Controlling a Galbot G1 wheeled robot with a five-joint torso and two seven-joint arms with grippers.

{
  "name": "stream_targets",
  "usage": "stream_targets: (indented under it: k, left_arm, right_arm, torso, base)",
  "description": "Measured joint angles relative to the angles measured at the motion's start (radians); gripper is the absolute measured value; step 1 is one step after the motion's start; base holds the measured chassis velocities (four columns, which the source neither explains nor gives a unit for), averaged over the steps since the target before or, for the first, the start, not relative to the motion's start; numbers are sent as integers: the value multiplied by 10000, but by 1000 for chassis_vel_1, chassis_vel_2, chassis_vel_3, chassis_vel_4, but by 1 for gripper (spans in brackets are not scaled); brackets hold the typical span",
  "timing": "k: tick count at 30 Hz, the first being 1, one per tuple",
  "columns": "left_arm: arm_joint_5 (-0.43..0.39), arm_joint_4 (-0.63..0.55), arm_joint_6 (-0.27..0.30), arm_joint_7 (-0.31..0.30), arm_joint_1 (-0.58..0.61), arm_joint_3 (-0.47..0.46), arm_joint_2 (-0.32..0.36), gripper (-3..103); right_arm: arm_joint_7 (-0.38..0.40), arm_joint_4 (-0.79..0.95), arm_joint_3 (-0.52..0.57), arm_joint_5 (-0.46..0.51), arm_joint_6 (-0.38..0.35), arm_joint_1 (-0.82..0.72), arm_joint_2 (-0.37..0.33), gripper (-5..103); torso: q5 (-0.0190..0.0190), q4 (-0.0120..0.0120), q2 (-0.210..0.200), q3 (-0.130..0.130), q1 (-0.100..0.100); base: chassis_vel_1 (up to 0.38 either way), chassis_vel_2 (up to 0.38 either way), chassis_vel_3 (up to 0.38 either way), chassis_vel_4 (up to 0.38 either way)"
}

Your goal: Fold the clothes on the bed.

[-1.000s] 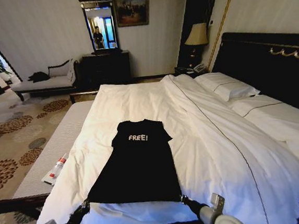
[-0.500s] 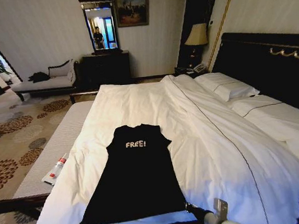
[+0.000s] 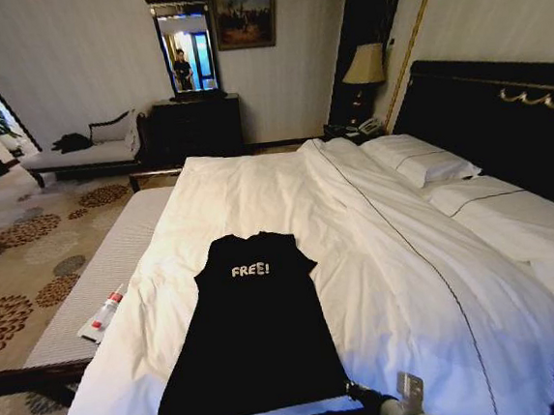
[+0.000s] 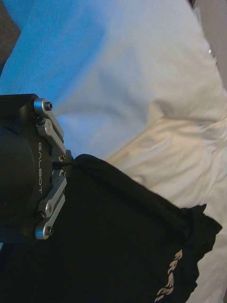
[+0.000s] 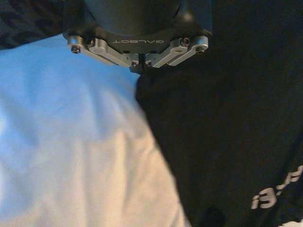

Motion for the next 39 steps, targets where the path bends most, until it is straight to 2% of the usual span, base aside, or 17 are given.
stream_targets:
  k: [7, 9, 10, 11, 12, 18, 20, 21, 23, 24, 27, 28, 31, 32, 33, 36, 39]
  left_arm:
    - [149, -23, 268, -164, -290, 285, -102, 2]
    - [98, -106, 407, -188, -308, 288, -52, 0]
    - [84, -126, 464, -197, -314, 280, -31, 5]
    - [84, -126, 464, -197, -314, 280, -31, 5]
    - [75, -130, 485, -199, -318, 271, -24, 11]
    - [-61, -22, 441, -163, -159, -103, 33, 37]
    - [-7, -4, 372, -141, -140, -241, 69, 37]
    - [118, -8, 267, -123, -136, -504, 160, 48]
    - [132, -79, 238, -123, -131, -688, 262, 48]
    - [132, -201, 221, -119, -146, -841, 348, 54]
    - [194, -664, 244, -120, -513, -1188, 446, 70]
    - [194, -664, 244, -120, -513, -1188, 446, 70]
    - [196, -979, 431, -48, -1152, -1097, 429, 81]
    - [251, -975, 459, -3, -1419, -1021, 464, 86]
    - [251, -975, 459, -3, -1419, -1021, 464, 86]
    - [481, -766, 572, 49, -2269, -736, 672, 98]
    - [516, -703, 749, 22, -2822, -545, 918, 100]
  right_arm:
    - [-22, -129, -191, -162, 45, 141, 81, 1]
    - [-28, -108, -205, -202, 32, 78, 63, 10]
    - [-43, -69, -212, -270, 12, 10, 50, 15]
    - [-43, -69, -212, -270, 12, 10, 50, 15]
    - [-48, -41, -211, -308, -8, -34, 38, 15]
    - [25, 133, 120, -511, -121, -294, -119, 42]
    - [54, 207, 259, -483, -118, -306, -127, 48]
    - [69, 393, 499, -372, -73, -297, -139, 54]
    - [70, 573, 688, -215, -49, -245, -167, 59]
    - [67, 773, 902, 17, -32, -145, -225, 59]
    - [-23, 1283, 1709, 1287, -28, 395, -765, 75]
    - [-23, 1283, 1709, 1287, -28, 395, -765, 75]
    - [-205, 1277, 2503, 3144, -136, 1239, -1857, 91]
    - [-224, 1167, 2613, 3622, -177, 1590, -2161, 91]
    - [-224, 1167, 2613, 3622, -177, 1590, -2161, 91]
    - [-272, 722, 2587, 4518, -287, 2757, -2879, 100]
    - [-273, 303, 2297, 4887, -309, 3646, -3214, 100]
  torso:
    - [-1, 0, 0, 0, 0]
    - [0, 0, 0, 0, 0]
    - [0, -1, 0, 0, 0]
    - [0, -1, 0, 0, 0]
    - [0, -1, 0, 0, 0]
    - [0, 0, 0, 0, 0]
    - [0, 0, 0, 0, -1]
    - [-1, 0, 0, 0, -1]
    - [0, 0, 0, 0, -1]
    - [0, -1, 0, 0, 0]
    - [0, -2, 0, 0, -1]
    - [0, -2, 0, 0, -1]
    - [3, 0, 0, 0, 0]
    - [3, 2, -1, 0, 0]
    - [3, 2, -1, 0, 0]
    - [-2, 0, -2, 1, 1]
    - [0, 0, -3, 1, 1]
  base:
    - [0, 0, 0, 0]
    - [0, 0, 0, 0]
    - [0, 0, 0, 0]
    - [0, 0, 0, 0]
    - [0, 0, 0, 0]
    - [0, 0, 0, 0]
    - [0, 0, 0, 0]
    - [0, 0, 0, 0]
    - [0, 0, 0, 0]
    - [0, 0, 0, 0]
    - [0, 0, 0, 0]
    - [0, 0, 0, 0]
    - [0, 0, 0, 0]
    - [0, 0, 0, 0]
    - [0, 0, 0, 0]
    - [0, 0, 0, 0]
    - [0, 0, 0, 0]
